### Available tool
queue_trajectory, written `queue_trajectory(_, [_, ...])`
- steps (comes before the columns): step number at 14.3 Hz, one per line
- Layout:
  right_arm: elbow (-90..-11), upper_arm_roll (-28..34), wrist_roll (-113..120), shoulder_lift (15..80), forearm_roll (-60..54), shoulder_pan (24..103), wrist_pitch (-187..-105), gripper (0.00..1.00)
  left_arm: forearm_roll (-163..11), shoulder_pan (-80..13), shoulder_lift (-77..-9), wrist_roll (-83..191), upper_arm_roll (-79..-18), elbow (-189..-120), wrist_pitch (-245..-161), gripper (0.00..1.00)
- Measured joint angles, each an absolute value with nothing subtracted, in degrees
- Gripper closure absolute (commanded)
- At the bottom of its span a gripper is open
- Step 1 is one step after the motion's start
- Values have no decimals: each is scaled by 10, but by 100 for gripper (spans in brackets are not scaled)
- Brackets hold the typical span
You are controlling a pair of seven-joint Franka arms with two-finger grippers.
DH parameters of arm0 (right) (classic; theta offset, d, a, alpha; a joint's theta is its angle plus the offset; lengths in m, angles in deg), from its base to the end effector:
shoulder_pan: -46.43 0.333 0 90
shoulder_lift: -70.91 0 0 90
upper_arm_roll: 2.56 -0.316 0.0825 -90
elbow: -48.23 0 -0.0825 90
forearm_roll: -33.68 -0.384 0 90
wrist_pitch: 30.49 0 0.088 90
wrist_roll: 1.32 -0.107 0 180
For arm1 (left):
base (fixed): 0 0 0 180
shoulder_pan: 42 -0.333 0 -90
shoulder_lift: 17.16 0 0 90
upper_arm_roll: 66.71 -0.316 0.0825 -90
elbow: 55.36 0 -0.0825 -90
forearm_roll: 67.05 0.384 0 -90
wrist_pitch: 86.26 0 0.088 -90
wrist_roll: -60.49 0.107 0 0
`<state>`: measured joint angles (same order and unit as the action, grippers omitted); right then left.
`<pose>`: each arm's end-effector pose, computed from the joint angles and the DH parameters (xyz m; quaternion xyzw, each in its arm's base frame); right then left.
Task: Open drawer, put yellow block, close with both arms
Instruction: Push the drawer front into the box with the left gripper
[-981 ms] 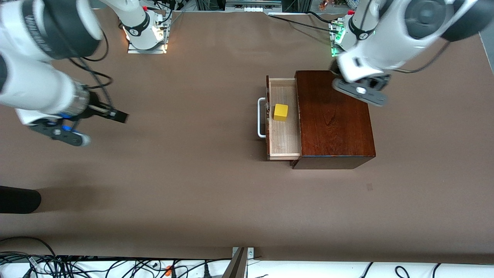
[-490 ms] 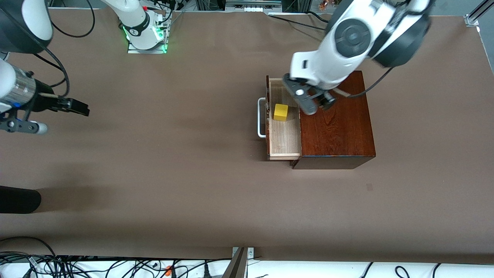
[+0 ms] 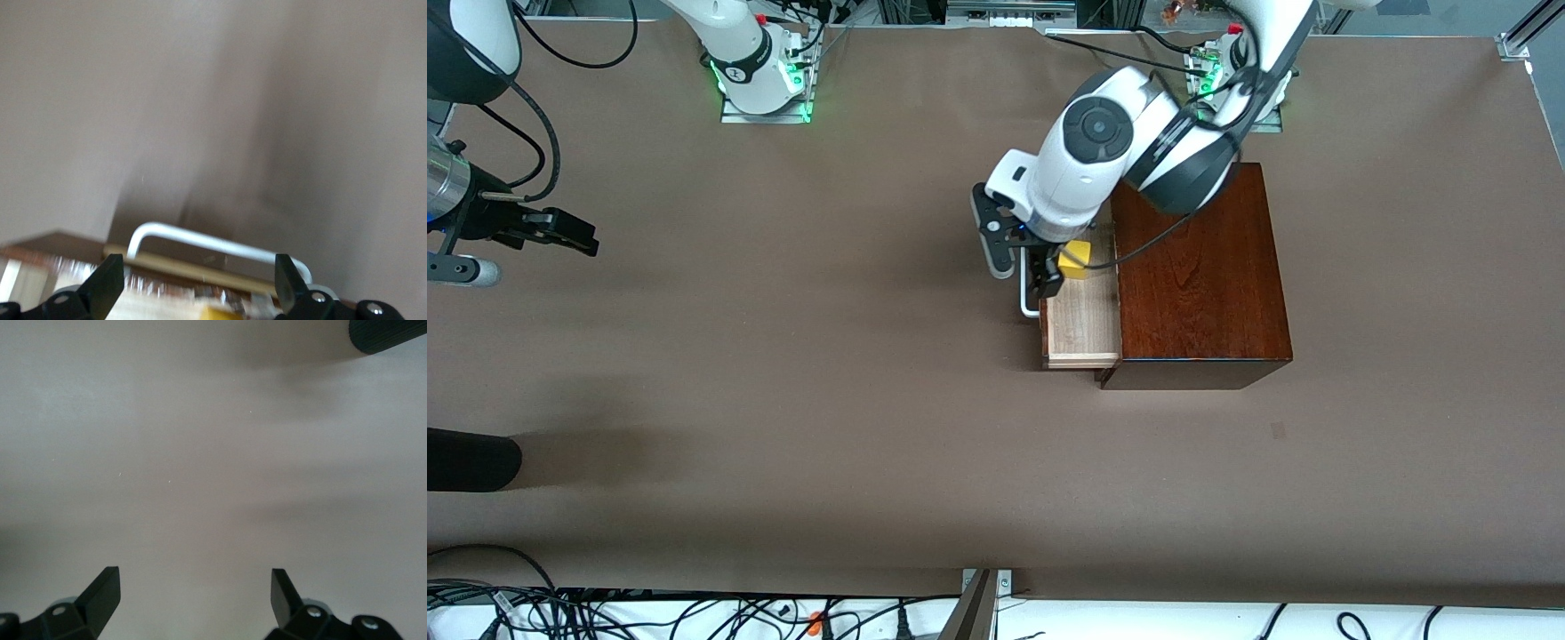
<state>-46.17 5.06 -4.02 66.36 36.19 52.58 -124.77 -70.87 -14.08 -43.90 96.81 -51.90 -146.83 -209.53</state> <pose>0.5781 -0.0167 0.5499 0.9982 -0.0338 -0.0401 0.0275 0.5207 -0.4524 0.3798 0.7881 -0.6075 0.0461 0.0883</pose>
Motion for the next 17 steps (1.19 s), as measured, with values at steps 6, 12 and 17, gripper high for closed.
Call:
queue_trajectory(6, [-461,8,-40,666,362,486,-1247,0,-690,-95,-502,1010,-520,-1469,-2146,0])
queue_trajectory(12, [-460,16,-40,670,362,496,-1247,0,-666,-96,-518,1045,-525,-1480,-2142,0])
queue_trajectory(17, [-459,17,-40,670,362,497,-1247,0,-654,-101,-515,1052,-529,-1482,-2098,0])
